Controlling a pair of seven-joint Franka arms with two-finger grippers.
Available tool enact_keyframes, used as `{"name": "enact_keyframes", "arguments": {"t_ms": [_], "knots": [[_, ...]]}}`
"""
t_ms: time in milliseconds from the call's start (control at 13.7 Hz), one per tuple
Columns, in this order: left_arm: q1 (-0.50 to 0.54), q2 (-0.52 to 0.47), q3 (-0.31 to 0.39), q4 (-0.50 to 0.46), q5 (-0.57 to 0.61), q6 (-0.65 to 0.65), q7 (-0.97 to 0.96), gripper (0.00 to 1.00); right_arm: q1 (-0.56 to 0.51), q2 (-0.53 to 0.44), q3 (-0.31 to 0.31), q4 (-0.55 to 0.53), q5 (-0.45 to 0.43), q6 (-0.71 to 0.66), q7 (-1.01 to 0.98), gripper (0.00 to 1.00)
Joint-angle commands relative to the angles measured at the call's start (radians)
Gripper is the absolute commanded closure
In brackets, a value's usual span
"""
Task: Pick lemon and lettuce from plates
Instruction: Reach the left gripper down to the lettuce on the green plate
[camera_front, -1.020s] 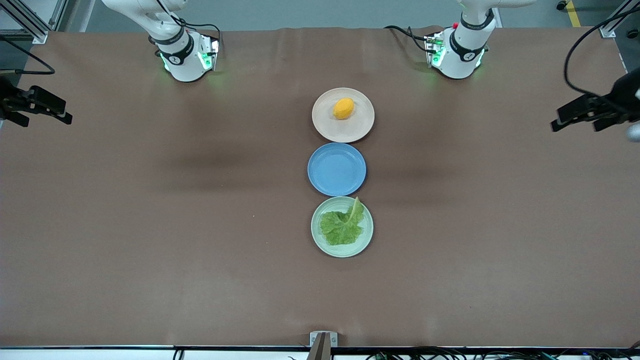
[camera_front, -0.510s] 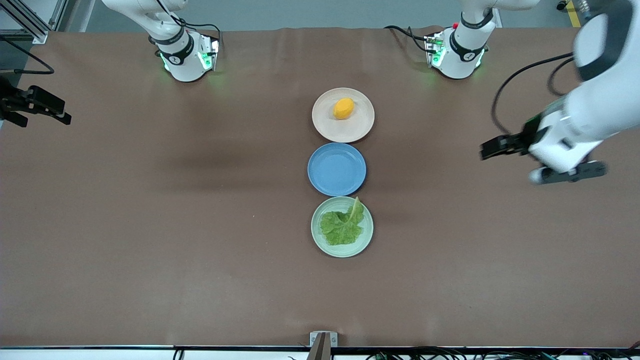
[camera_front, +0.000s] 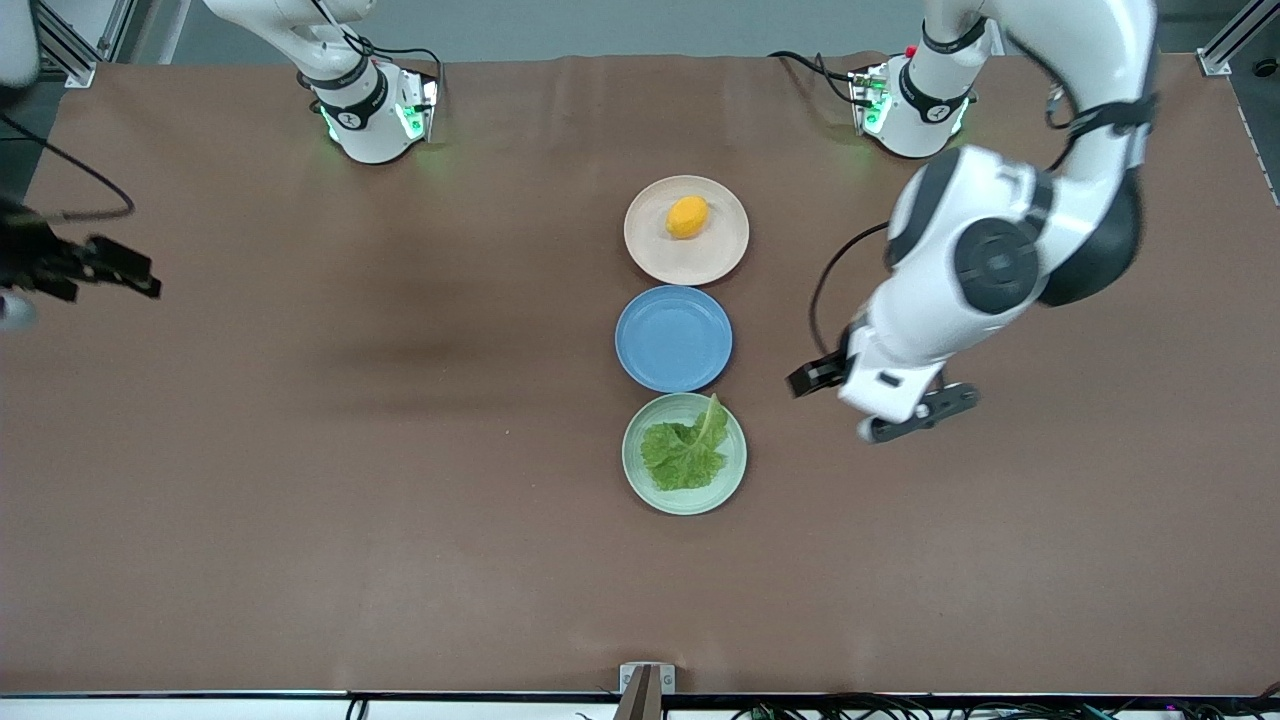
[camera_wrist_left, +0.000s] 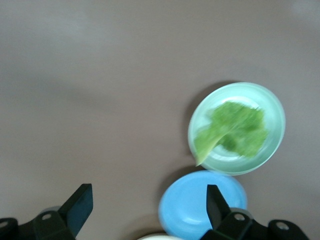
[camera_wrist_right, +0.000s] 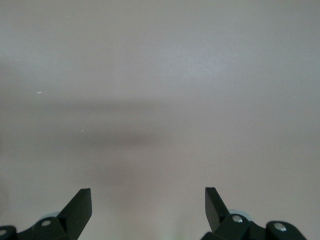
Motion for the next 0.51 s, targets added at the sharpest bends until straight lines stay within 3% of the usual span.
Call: {"name": "enact_keyframes", "arguments": {"t_ms": [0, 291, 437], "knots": [[-0.036, 0.09, 0.007, 0.053, -0.073, 0.143, -0.165, 0.0, 0.04, 0.054, 0.004, 0.039, -0.022, -0.011, 0.018, 0.0], [-0.11, 0.217, 0.01, 0.059, -0.106, 0.469, -0.551, 0.0, 0.07, 0.068, 0.01, 0.064, -0.008, 0.0, 0.159, 0.0], [-0.133, 0.27, 0.012, 0.066, -0.104, 0.58, -0.753, 0.0, 0.141, 0.059, 0.015, 0.037, -0.008, -0.011, 0.266, 0.0]]}}
